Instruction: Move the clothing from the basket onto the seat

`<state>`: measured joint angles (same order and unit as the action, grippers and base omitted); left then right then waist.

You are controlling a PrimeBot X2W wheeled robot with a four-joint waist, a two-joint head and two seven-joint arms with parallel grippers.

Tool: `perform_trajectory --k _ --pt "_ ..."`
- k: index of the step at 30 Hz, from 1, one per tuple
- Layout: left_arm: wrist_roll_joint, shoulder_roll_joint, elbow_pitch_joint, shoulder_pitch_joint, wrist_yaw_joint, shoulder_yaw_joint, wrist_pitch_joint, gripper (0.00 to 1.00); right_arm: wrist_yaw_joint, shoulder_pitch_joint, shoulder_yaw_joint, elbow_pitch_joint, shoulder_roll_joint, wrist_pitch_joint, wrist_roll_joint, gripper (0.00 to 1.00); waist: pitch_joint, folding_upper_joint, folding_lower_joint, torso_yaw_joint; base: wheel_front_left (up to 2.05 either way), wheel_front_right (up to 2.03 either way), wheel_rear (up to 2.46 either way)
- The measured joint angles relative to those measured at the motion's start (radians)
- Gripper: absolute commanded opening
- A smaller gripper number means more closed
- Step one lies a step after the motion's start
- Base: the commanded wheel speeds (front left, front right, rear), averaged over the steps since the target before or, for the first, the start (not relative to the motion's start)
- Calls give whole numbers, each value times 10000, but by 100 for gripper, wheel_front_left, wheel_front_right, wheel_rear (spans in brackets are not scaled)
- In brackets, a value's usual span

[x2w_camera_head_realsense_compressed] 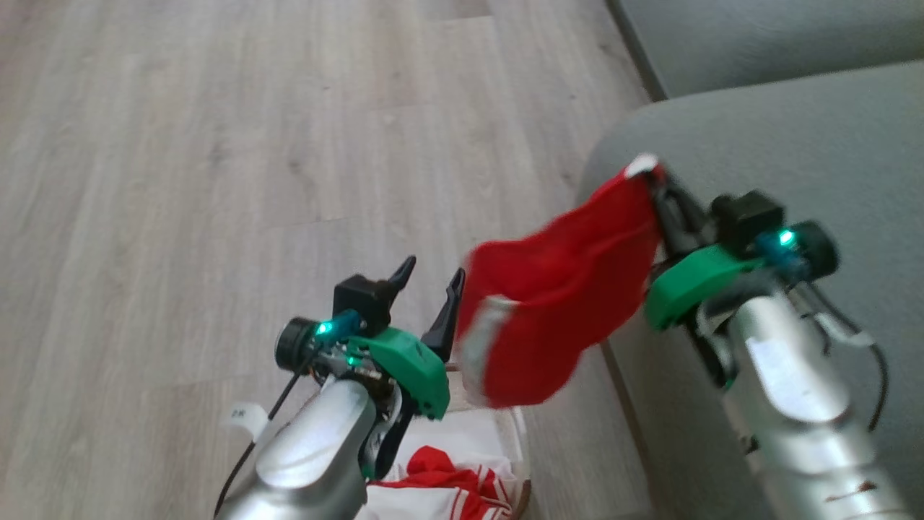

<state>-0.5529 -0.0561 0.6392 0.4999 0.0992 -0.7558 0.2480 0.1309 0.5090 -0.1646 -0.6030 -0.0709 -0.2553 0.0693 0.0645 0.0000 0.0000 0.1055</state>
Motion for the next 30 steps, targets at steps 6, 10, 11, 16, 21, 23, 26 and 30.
perform_trajectory --k 6,10,11,16,21,23,26,30 --pt "42 21 -115 -344 -125 109 0 100 0 401 577 219 -468 0 -299 0 -109 0 0 664 0 0 0" --pt "171 38 -219 -481 -203 251 2 100 0 431 633 345 -639 0 -345 0 -197 0 0 1098 0 0 0" --pt "224 42 -234 -535 -203 274 4 100 0 461 627 370 -671 0 -345 0 -224 0 0 1217 0 0 0" --pt "420 56 -422 -763 -213 533 12 100 0 844 558 502 -880 15 -345 0 -373 0 0 1844 0 0 0" --pt "692 84 -754 -779 -288 771 13 100 0 1112 303 631 -953 180 -286 0 -601 0 0 2438 0 0 0" --pt "805 90 -899 -779 -286 878 13 100 0 1181 205 650 -968 230 -159 0 -722 0 0 2613 0 0 0" --pt "874 92 -988 -779 -290 911 13 100 0 1230 102 662 -1032 343 -67 0 -847 0 0 2719 0 0 0" --pt "1028 98 -1172 -778 -355 980 13 100 0 1475 -186 652 -1254 552 90 0 -1058 0 0 2764 0 0 0"
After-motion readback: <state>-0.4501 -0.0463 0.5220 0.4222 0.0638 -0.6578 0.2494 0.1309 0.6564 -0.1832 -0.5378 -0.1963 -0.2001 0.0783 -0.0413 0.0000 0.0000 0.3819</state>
